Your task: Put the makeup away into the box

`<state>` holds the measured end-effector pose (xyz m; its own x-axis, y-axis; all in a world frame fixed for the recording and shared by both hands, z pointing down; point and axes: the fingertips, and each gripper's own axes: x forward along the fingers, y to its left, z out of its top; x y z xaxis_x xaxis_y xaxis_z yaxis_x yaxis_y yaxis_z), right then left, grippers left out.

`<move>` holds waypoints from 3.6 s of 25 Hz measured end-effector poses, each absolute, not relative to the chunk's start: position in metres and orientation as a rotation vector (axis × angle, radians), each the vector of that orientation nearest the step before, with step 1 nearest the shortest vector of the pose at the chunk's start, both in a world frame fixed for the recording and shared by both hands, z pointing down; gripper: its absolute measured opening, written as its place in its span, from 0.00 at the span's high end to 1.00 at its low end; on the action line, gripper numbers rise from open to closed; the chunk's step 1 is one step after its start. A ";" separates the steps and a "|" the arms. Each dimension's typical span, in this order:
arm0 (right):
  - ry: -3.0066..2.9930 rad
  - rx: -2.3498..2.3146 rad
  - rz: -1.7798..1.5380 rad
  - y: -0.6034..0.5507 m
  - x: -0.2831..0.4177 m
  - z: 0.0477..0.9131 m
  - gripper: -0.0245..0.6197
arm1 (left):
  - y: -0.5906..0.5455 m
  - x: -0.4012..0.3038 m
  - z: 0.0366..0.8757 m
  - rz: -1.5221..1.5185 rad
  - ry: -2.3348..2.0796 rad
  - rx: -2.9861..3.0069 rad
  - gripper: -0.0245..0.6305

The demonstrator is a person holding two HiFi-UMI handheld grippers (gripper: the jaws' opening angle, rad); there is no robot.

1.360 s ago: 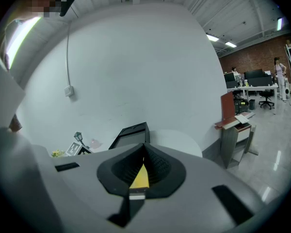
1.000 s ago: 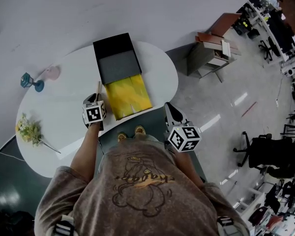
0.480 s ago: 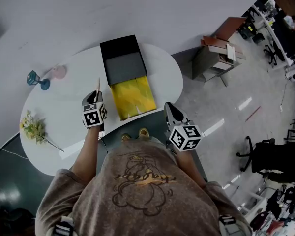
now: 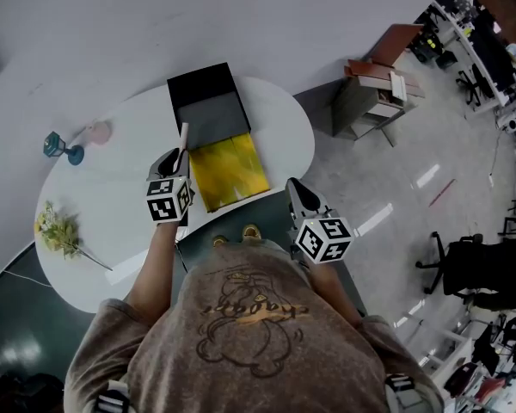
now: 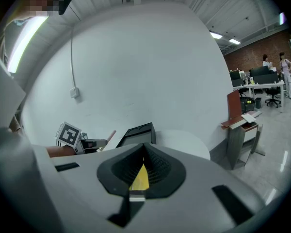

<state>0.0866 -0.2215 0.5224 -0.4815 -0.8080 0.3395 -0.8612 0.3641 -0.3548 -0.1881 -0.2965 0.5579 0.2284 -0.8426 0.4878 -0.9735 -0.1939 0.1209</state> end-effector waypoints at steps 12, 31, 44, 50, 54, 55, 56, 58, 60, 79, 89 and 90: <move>-2.496 1.571 0.765 -0.219 0.097 0.526 0.96 | -0.303 -0.122 0.559 0.504 -1.434 2.295 0.84; -2.462 1.636 0.782 -0.207 0.113 0.528 0.96 | -0.299 -0.063 0.626 0.841 -1.103 2.340 0.84; -2.437 1.662 0.792 -0.201 0.123 0.530 0.96 | -0.305 -0.055 0.663 1.011 -1.058 2.268 0.84; -2.428 1.671 0.797 -0.200 0.123 0.531 0.96 | -0.311 -0.049 0.673 1.095 -1.030 2.260 0.84; -2.420 1.679 0.804 -0.200 0.125 0.533 0.96 | -0.315 -0.049 0.680 1.138 -1.029 2.255 0.84; -2.417 1.682 0.805 -0.199 0.126 0.533 0.96 | -0.317 -0.050 0.682 1.147 -1.033 2.251 0.84; -2.414 1.683 0.807 -0.199 0.126 0.533 0.96 | -0.317 -0.049 0.684 1.152 -1.033 2.251 0.84; -2.411 1.686 0.810 -0.199 0.128 0.534 0.96 | -0.319 -0.048 0.686 1.156 -1.032 2.256 0.84; -2.410 1.687 0.812 -0.200 0.128 0.536 0.96 | -0.320 -0.047 0.688 1.161 -1.034 2.258 0.84; -2.413 1.692 0.838 -0.202 0.131 0.540 0.96 | -0.315 -0.045 0.678 1.125 -1.019 2.252 0.84; -2.461 1.606 0.821 -0.218 0.117 0.539 0.96 | -0.311 -0.051 0.610 0.877 -1.097 2.332 0.84; -2.469 1.594 0.819 -0.220 0.114 0.539 0.96 | -0.310 -0.052 0.602 0.847 -1.106 2.340 0.84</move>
